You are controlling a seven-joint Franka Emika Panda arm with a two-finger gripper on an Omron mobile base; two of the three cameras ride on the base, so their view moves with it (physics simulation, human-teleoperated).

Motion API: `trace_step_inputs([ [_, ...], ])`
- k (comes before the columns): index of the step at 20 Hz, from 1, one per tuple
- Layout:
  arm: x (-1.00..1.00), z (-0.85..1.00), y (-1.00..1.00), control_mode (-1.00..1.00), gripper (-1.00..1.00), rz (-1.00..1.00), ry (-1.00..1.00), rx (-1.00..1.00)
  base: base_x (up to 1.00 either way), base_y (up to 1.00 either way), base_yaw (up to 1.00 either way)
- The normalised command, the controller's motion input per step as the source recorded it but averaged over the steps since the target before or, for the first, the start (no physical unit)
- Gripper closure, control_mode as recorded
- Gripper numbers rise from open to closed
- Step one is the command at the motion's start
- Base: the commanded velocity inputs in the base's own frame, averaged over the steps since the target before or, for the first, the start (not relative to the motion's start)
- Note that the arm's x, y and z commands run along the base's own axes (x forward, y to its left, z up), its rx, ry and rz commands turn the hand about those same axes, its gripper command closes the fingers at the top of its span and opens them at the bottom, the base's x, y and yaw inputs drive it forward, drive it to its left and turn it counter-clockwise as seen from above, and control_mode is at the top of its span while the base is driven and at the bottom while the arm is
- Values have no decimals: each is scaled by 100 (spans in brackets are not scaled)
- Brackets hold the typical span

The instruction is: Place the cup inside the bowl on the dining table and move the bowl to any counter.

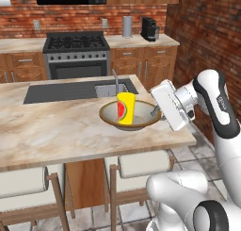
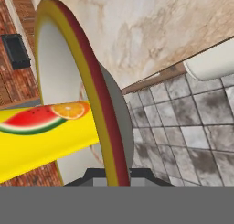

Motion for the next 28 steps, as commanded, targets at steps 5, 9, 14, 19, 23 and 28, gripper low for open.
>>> trace_step_inputs([
  [5,0,0,0,100,100,0,0,0,0,0,0],
  [9,0,0,0,100,100,0,0,0,-3,8,0],
  [14,0,0,0,100,100,0,0,0,-4,56,0],
  [19,0,0,0,100,100,0,0,0,0,69,0],
  [23,0,0,0,100,100,0,0,0,-2,62,0],
  [28,0,0,0,100,100,0,0,0,-3,56,0],
])
